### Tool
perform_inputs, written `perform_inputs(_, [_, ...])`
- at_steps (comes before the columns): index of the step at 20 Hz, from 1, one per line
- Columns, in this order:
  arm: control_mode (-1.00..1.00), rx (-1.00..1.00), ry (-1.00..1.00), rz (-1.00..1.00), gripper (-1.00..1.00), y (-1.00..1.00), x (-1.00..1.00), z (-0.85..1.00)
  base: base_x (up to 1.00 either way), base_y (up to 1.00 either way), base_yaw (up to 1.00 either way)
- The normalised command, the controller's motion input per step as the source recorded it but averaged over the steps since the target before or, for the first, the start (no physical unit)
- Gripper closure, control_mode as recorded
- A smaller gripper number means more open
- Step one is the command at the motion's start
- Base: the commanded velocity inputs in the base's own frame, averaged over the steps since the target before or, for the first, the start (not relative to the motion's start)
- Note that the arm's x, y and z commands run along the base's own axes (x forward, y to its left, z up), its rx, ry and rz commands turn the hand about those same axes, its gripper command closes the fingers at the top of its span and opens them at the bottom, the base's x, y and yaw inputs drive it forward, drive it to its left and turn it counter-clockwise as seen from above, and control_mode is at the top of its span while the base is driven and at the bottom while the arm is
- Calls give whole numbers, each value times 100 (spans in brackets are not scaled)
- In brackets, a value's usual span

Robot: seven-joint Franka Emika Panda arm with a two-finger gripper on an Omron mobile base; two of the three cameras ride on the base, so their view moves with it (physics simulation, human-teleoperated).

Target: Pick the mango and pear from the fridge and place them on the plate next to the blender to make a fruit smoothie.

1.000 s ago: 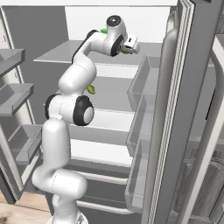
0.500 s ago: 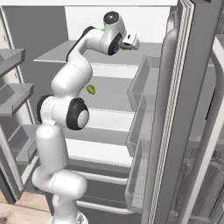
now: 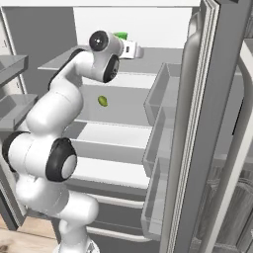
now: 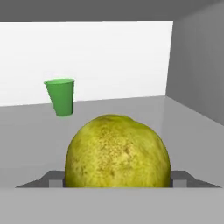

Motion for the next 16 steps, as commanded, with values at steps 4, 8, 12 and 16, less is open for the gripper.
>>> perform_inputs(4, [-100,-2,-18,0,100,40,-100,43,0,0,0])
perform_inputs(8, [-100,0,7,0,100,37,-100,85,0,0,0])
perform_inputs(12, [-100,6,15,0,100,33,-100,31,0,0,0])
perform_inputs(16, [-100,9,20,0,100,34,-100,-47,0,0,0])
